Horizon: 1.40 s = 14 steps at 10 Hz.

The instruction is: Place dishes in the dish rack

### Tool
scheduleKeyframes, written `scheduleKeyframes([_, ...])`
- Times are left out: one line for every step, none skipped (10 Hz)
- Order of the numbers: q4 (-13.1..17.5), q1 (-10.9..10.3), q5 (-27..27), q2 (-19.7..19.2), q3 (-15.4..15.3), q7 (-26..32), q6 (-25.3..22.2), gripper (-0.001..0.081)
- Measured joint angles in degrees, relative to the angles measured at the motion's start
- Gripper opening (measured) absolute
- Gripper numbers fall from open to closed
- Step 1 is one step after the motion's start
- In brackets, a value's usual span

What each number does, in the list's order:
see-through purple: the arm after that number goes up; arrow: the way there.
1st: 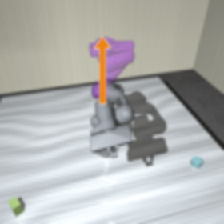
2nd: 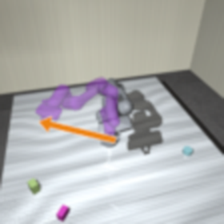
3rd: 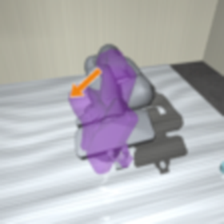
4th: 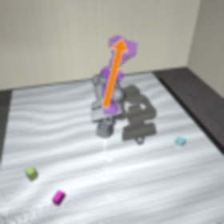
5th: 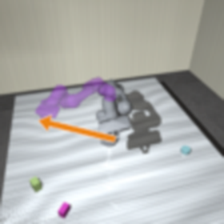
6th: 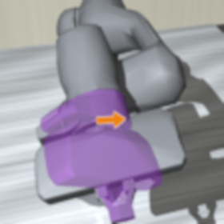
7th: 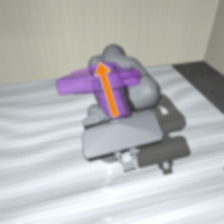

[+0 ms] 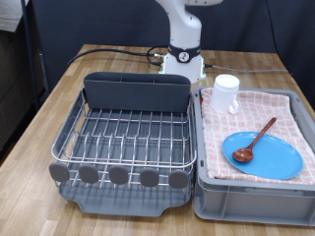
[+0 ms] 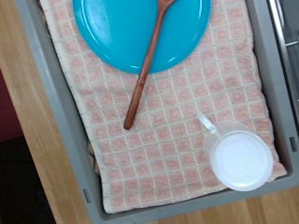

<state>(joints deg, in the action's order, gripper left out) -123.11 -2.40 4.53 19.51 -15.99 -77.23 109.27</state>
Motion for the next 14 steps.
scheduleKeyframes([1.0,0.0,-0.2,-1.4,-0.7,-1.4,0.5,0.0802])
scheduleKeyframes([1.6,0.0,-0.3,-2.5,-1.2,-2.1,1.2,0.0802])
scheduleKeyframes([1.7,0.0,-0.7,-3.4,-1.6,-2.4,2.0,0.0802])
scheduleKeyframes([1.5,0.0,-1.8,-4.0,-2.1,-3.5,3.2,0.0802])
scheduleKeyframes([0.8,0.1,-4.9,-4.7,-3.2,-5.8,5.0,0.0802])
scheduleKeyframes([-0.6,0.0,-6.5,-5.2,-4.3,-7.9,8.0,0.0802])
scheduleKeyframes([-2.0,0.2,-7.5,-5.4,-4.9,-9.0,10.9,0.0802])
scheduleKeyframes([-1.8,0.2,-7.2,-5.4,-4.8,-8.9,10.2,0.0802])
scheduleKeyframes([-1.8,0.2,-7.3,-5.5,-4.9,-8.8,9.7,0.0802])
scheduleKeyframes([-2.1,0.1,-7.6,-5.9,-5.2,-8.9,10.0,0.0802])
scheduleKeyframes([-3.1,0.1,-8.1,-6.6,-5.8,-10.0,11.8,0.0802])
scheduleKeyframes([-4.6,0.1,-9.5,-7.6,-6.7,-12.3,14.6,0.0802])
scheduleKeyframes([-6.3,0.2,-11.7,-8.6,-7.6,-15.2,17.7,0.0802])
scheduleKeyframes([-7.9,0.2,-14.4,-9.7,-8.4,-18.4,20.5,0.0802])
